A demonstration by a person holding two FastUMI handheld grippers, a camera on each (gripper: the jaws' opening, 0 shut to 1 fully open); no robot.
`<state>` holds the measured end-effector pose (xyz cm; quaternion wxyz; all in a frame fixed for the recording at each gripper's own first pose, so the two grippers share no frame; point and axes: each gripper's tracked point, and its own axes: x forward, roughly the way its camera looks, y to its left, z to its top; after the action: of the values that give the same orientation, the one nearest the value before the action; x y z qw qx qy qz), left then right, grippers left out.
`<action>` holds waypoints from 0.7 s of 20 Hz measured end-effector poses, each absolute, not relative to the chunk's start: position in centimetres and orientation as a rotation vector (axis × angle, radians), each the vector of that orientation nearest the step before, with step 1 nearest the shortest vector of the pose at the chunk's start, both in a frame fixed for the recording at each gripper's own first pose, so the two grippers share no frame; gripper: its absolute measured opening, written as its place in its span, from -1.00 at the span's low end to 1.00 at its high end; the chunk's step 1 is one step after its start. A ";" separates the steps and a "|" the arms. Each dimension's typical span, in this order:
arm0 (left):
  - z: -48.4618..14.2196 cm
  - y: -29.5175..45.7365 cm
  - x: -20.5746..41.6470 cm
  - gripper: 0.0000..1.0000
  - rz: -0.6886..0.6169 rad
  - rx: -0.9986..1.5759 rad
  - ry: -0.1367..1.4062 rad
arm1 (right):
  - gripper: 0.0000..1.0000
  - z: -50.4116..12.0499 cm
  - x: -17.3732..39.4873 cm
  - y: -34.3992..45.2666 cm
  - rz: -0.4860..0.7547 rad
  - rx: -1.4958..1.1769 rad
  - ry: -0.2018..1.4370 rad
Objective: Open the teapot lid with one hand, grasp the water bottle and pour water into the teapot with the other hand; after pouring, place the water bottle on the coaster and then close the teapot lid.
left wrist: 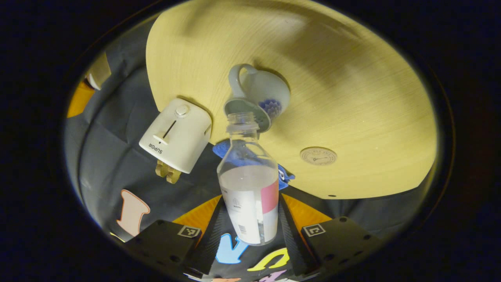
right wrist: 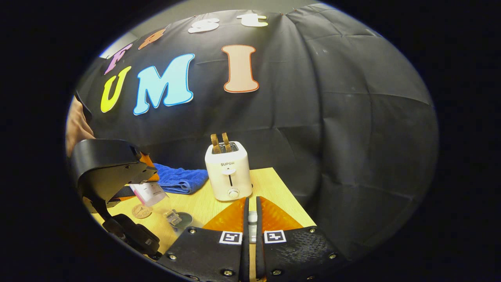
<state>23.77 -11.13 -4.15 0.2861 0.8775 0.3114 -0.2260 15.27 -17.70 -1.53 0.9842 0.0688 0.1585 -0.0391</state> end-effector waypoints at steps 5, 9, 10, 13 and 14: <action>-4.4 -9.4 22.6 0.65 -0.618 2.182 0.828 | -0.87 -1.1 15.4 -18.0 -0.101 0.151 0.304; -3.9 -7.7 22.1 0.65 -0.609 2.038 0.781 | -0.88 -1.1 15.6 -18.0 -0.120 0.147 0.317; -4.1 -7.2 21.8 0.65 -0.609 1.993 0.773 | -0.87 -1.0 15.6 -17.6 -0.115 0.151 0.315; -4.3 -6.0 21.3 0.65 -0.616 1.850 0.732 | -0.87 -0.3 15.7 -16.3 -0.108 0.153 0.307; -4.6 -5.7 21.2 0.65 -0.612 1.791 0.713 | -0.87 -0.2 15.8 -15.9 -0.108 0.152 0.302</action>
<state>21.17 -5.67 -4.63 0.5307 0.7505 0.2988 -0.2565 15.85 -15.87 -0.18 0.9843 0.0758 0.1504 -0.0535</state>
